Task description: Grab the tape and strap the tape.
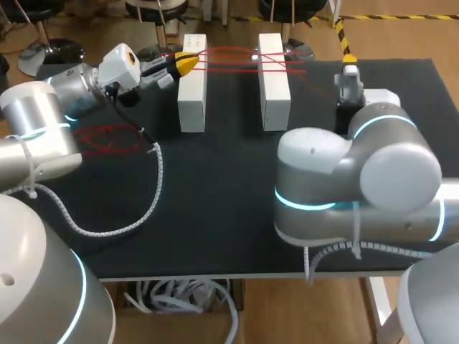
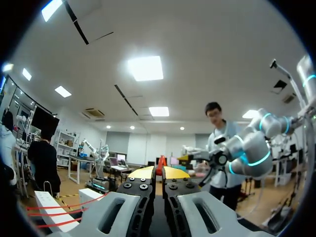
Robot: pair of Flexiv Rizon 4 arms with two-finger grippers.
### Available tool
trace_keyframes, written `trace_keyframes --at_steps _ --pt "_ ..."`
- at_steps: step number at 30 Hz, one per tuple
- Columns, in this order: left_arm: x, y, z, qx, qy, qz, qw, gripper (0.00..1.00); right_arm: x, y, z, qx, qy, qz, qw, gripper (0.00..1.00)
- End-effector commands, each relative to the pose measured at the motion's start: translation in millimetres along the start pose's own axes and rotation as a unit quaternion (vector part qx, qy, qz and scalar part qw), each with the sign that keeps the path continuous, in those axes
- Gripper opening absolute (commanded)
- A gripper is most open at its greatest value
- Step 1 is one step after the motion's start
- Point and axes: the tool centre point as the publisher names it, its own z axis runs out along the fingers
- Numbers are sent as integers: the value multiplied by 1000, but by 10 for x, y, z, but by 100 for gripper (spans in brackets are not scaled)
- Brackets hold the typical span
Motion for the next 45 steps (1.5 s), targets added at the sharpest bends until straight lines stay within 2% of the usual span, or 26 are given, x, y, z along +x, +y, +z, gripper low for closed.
trace_keyframes --at_steps 1,3,8,10,11,17,27,35,36,37,38,39,41,43,45 --pt "0 8 -4 1 0 0 1000 0 -21 24 4 3 7 0 1000 100" --pt "0 8 -4 1 0 0 1000 0 -21 24 4 3 7 0 1000 100" --pt "0 8 -4 1 0 0 1000 0 -112 -66 52 23 34 82 996 100" --pt "0 8 -4 1 0 0 1000 0 -128 -106 92 25 44 122 991 100" --pt "0 8 -4 1 0 0 1000 0 -141 -133 120 21 63 136 989 100" --pt "0 8 -4 1 0 0 1000 0 -145 -258 184 24 108 187 976 100" --pt "0 8 -4 1 0 0 1000 0 10 -427 328 1 127 224 966 100" --pt "0 8 -4 1 0 0 1000 0 214 -367 418 -13 120 236 964 100" --pt "0 8 -4 1 0 0 1000 0 227 -362 434 -14 120 237 964 87" --pt "0 8 -4 1 0 0 1000 0 238 -355 448 -14 120 237 964 70" --pt "0 8 -4 1 0 0 1000 0 249 -346 459 -14 120 238 964 58" --pt "0 8 -4 1 0 0 1000 0 255 -339 469 -14 120 238 964 55" --pt "0 8 -4 1 0 0 1000 0 271 -318 482 -15 120 238 964 60" --pt "0 8 -4 1 0 0 1000 0 275 -308 512 -15 121 237 964 49" --pt "0 8 -4 1 0 0 1000 0 279 -286 531 -17 122 236 964 49"
